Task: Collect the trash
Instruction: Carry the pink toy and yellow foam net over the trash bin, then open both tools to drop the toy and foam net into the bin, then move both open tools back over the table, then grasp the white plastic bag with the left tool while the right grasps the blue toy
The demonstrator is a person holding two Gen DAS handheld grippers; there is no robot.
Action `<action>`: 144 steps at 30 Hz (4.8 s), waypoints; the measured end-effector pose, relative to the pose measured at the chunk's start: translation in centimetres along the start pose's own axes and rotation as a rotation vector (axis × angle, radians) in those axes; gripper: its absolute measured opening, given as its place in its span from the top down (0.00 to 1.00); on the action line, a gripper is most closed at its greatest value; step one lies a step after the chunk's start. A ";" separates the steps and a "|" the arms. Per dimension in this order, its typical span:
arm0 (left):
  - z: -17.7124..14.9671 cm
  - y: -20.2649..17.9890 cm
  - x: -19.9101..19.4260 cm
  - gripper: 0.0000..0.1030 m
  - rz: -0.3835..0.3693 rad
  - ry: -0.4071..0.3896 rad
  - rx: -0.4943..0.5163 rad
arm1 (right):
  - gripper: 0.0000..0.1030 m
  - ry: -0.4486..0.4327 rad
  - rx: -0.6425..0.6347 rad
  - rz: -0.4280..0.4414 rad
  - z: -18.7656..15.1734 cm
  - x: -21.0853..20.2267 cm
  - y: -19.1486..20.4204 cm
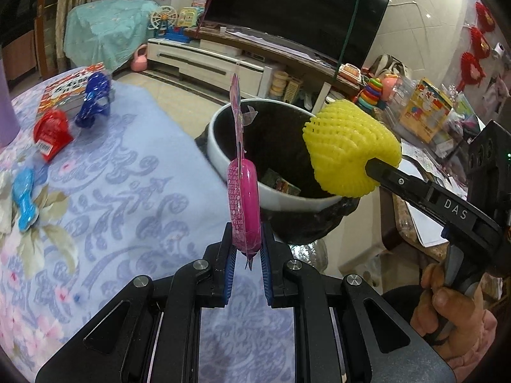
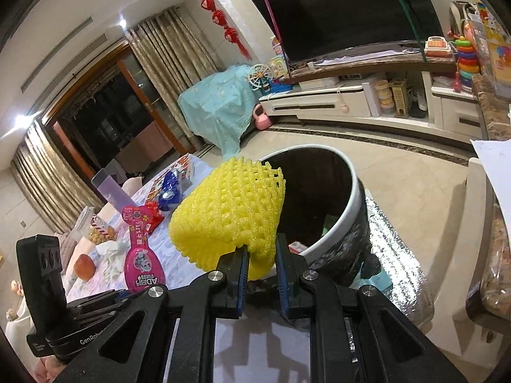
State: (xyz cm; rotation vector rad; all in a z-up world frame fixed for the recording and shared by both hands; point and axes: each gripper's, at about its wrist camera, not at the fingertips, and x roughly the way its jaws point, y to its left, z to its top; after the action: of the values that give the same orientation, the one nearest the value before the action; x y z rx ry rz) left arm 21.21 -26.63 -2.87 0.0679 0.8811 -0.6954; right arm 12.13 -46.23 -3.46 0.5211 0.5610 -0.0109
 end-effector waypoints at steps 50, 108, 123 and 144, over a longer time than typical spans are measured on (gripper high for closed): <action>5.4 -1.9 5.6 0.60 0.011 0.080 0.026 | 0.48 0.082 -0.053 -0.122 4.9 3.8 -1.9; -5.1 23.5 -7.2 0.42 0.325 -0.123 -0.461 | 0.02 0.221 -0.138 0.177 -5.3 9.4 14.2; -4.3 26.0 -5.7 0.92 0.289 -0.120 -0.437 | 0.02 0.278 -0.188 0.215 -6.0 12.5 16.2; -12.6 27.0 -11.9 0.95 0.196 -0.175 -0.548 | 0.23 0.351 -0.465 0.136 -7.8 21.8 26.7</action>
State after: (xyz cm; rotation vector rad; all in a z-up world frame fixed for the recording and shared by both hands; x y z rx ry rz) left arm 23.15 4.93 -8.34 -0.3858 0.8562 -0.2559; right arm 30.72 -16.42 -7.72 0.1029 0.8413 0.3392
